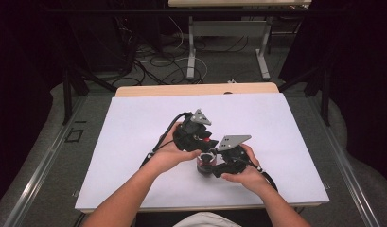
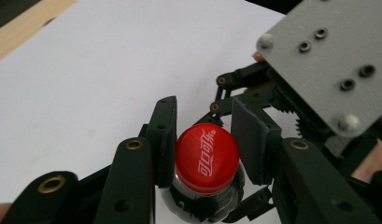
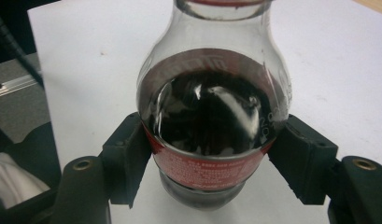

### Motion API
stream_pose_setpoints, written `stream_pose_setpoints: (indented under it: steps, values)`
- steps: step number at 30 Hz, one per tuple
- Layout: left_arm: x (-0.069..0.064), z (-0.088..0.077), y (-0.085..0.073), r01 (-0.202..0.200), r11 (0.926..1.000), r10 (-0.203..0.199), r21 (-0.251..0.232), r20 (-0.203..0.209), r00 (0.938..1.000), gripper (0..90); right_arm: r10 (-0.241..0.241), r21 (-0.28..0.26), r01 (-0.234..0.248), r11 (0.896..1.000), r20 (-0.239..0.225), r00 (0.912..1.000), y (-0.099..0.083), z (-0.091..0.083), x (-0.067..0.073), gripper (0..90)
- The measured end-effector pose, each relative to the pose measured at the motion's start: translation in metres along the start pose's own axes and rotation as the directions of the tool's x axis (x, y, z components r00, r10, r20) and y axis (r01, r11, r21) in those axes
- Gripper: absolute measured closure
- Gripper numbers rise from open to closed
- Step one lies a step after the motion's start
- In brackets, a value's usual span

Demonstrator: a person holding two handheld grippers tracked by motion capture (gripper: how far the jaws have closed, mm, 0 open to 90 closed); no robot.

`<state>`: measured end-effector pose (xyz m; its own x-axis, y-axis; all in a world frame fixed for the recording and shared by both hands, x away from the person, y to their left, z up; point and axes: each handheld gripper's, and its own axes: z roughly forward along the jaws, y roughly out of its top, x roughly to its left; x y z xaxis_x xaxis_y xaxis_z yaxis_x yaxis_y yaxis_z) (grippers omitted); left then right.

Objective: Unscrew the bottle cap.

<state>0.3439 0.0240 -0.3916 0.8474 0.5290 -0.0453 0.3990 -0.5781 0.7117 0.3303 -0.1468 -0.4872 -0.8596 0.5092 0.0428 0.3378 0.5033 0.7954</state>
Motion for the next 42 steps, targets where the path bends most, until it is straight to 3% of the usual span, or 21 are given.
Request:
stream_pose_setpoints:
  steps: [2, 5, 9, 11, 16, 18, 19, 20, 21, 22, 23, 24, 26, 27, 28, 30, 31, 35, 38, 41, 42]
  values:
    - [-0.005, 0.000, 0.001, 0.025, 0.9996, -0.025, 0.009, -0.045, 0.9987, 62.5, 0.002, 0.000, -0.002, 1.000, 0.007, 1.0000, 0.000, 0.000, 0.000, 32.1]
    - [-0.011, 0.005, 0.000, 0.094, 0.9953, -0.096, -0.026, -0.109, 0.9894, 62.5, 0.011, -0.005, -0.011, 1.000, 0.028, 0.9996, -0.001, 0.002, 0.000, 32.1]
    - [-0.016, 0.006, -0.001, 0.116, 0.9918, -0.123, -0.053, -0.157, 0.9799, 62.5, 0.017, -0.006, -0.017, 1.000, 0.033, 0.9993, -0.001, 0.001, -0.001, 32.1]
    - [-0.016, 0.006, 0.000, 0.105, 0.9928, -0.113, -0.058, -0.152, 0.9820, 62.3, 0.014, -0.007, -0.014, 1.000, 0.035, 0.9993, -0.001, 0.000, -0.001, 32.1]
    - [-0.004, -0.002, 0.002, 0.100, 0.9934, -0.103, -0.057, -0.066, 0.9924, 50.0, 0.018, -0.008, -0.018, 1.000, 0.005, 0.9998, -0.001, -0.002, -0.001, 32.1]
    - [0.008, -0.007, 0.002, 0.080, 0.9953, -0.078, -0.056, 0.032, 0.9964, 47.1, 0.011, -0.013, -0.011, 1.000, -0.003, 0.9999, -0.001, -0.002, -0.002, 32.2]
    - [0.008, -0.007, 0.002, 0.080, 0.9953, -0.078, -0.056, 0.032, 0.9964, 46.5, 0.012, -0.021, -0.012, 1.000, -0.006, 0.9999, -0.001, -0.002, -0.002, 32.1]
    - [0.018, -0.009, 0.003, 0.007, 0.9999, -0.006, -0.009, 0.128, 0.9917, 45.2, 0.010, -0.017, -0.010, 1.000, -0.019, 0.9998, -0.001, -0.002, -0.002, 32.1]
    - [0.021, -0.009, 0.002, -0.043, 0.9991, 0.043, -0.004, 0.151, 0.9876, 45.6, 0.004, -0.016, -0.004, 1.000, -0.025, 0.9997, -0.001, -0.002, -0.002, 32.1]
    - [0.021, -0.009, 0.002, -0.043, 0.9991, 0.043, -0.004, 0.151, 0.9876, 45.8, 0.000, -0.020, -0.001, 1.000, -0.025, 0.9997, -0.001, -0.002, -0.001, 32.1]
    - [0.024, -0.010, 0.003, -0.119, 0.9923, 0.111, 0.036, 0.168, 0.9794, 45.8, -0.006, -0.003, 0.006, 1.000, -0.039, 0.9992, 0.000, -0.003, -0.001, 32.1]
    - [0.024, -0.010, 0.003, -0.119, 0.9923, 0.111, 0.036, 0.168, 0.9794, 46.3, -0.015, -0.019, 0.014, 1.000, -0.041, 0.9990, 0.000, -0.002, -0.001, 32.1]
    - [0.023, -0.009, 0.003, -0.159, 0.9862, 0.148, 0.048, 0.181, 0.9724, 47.9, -0.016, -0.001, 0.016, 1.000, -0.060, 0.9981, 0.000, -0.001, 0.001, 32.1]
    - [0.023, -0.008, 0.004, -0.195, 0.9795, 0.180, 0.052, 0.210, 0.9611, 49.4, -0.013, -0.012, 0.012, 1.000, -0.052, 0.9986, 0.000, 0.000, 0.002, 32.1]
    - [0.023, -0.008, 0.004, -0.195, 0.9795, 0.180, 0.052, 0.210, 0.9611, 50.3, -0.017, -0.009, 0.016, 1.000, -0.059, 0.9981, 0.000, 0.000, 0.002, 32.2]
    - [0.020, -0.006, 0.004, -0.230, 0.9720, 0.213, 0.049, 0.225, 0.9508, 53.6, -0.024, -0.009, 0.023, 1.000, -0.072, 0.9971, 0.000, 0.001, 0.002, 32.1]
    - [0.019, -0.006, 0.004, -0.226, 0.9728, 0.209, 0.049, 0.238, 0.9487, 53.6, -0.024, -0.009, 0.023, 1.000, -0.072, 0.9971, 0.000, 0.001, 0.002, 32.1]
    - [0.018, -0.006, 0.007, -0.249, 0.9660, 0.229, 0.071, 0.211, 0.9502, 62.5, -0.021, 0.000, 0.022, 1.000, -0.082, 0.9964, 0.000, 0.001, 0.003, 32.1]
    - [0.017, -0.007, 0.006, -0.238, 0.9685, 0.219, 0.074, 0.199, 0.9553, 62.9, -0.022, -0.012, 0.021, 1.000, -0.072, 0.9972, 0.000, 0.001, 0.004, 32.1]
    - [0.016, -0.006, 0.007, -0.212, 0.9745, 0.196, 0.073, 0.181, 0.9637, 63.0, -0.017, -0.008, 0.016, 1.000, -0.061, 0.9980, 0.000, 0.001, 0.003, 32.1]
    - [0.015, -0.006, 0.007, -0.177, 0.9812, 0.163, 0.077, 0.158, 0.9738, 63.0, -0.017, -0.009, 0.017, 1.000, -0.058, 0.9982, 0.000, 0.001, 0.003, 32.1]
